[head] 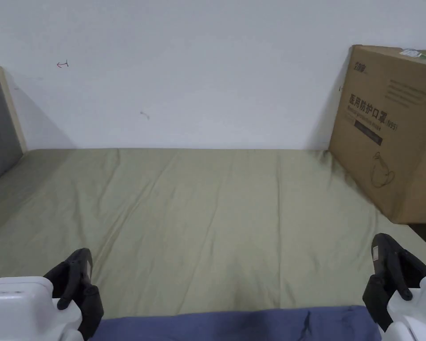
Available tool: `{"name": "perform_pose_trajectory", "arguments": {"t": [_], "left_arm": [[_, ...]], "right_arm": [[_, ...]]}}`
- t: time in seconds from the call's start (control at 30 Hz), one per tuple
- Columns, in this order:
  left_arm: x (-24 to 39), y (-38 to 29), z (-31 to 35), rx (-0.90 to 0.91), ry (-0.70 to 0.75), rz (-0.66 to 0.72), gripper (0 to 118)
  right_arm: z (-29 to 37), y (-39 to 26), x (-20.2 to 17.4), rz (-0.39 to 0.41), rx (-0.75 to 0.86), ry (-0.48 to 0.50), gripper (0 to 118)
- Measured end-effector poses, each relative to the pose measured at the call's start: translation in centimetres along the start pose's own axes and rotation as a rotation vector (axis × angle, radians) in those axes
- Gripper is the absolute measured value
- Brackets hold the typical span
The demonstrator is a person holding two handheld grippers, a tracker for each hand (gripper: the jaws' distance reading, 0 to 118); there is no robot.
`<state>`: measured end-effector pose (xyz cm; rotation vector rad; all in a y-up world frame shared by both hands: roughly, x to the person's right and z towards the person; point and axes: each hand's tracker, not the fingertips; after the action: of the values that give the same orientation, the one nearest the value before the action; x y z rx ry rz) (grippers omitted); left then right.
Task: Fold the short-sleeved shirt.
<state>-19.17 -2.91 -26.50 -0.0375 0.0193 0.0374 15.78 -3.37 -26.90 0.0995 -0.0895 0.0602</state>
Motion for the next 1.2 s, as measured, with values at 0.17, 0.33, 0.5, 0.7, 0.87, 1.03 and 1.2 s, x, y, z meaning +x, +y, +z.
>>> {"name": "perform_pose_trajectory", "arguments": {"t": [0.17,0.33,0.5,0.7,0.87,1.03,1.2], "left_arm": [[-1.1,1.2,0.2,-0.025,-0.009,0.02,0],[-10.4,3.4,-6.7,-0.491,-0.252,0.331,0],[-19.8,-4.6,-13.4,-0.886,-0.496,0.764,1],[-24.5,-14.8,-16.4,-1.018,-0.408,0.911,117],[-25.2,-20.4,-17.6,-0.984,-0.457,1.136,118],[-20.9,-22.1,-19.6,-0.997,-0.708,1.223,117],[-19.9,-22.2,-21.2,-1.126,-0.274,0.806,5]], "right_arm": [[0.3,0.8,1.0,-0.092,-0.062,0.022,0],[-0.1,2.2,2.3,-0.13,-0.122,0.027,0],[-1.8,1.1,2.6,-0.181,-0.25,0.058,0],[-2.9,0.2,0.6,-0.174,-0.275,0.007,0],[-4.2,0.3,-1.4,-0.107,-0.373,0.081,0],[-5.2,0.3,-2.6,-0.088,-0.394,0.111,0],[-5.8,-0.1,-2.7,-0.153,-0.443,0.139,0]]}}
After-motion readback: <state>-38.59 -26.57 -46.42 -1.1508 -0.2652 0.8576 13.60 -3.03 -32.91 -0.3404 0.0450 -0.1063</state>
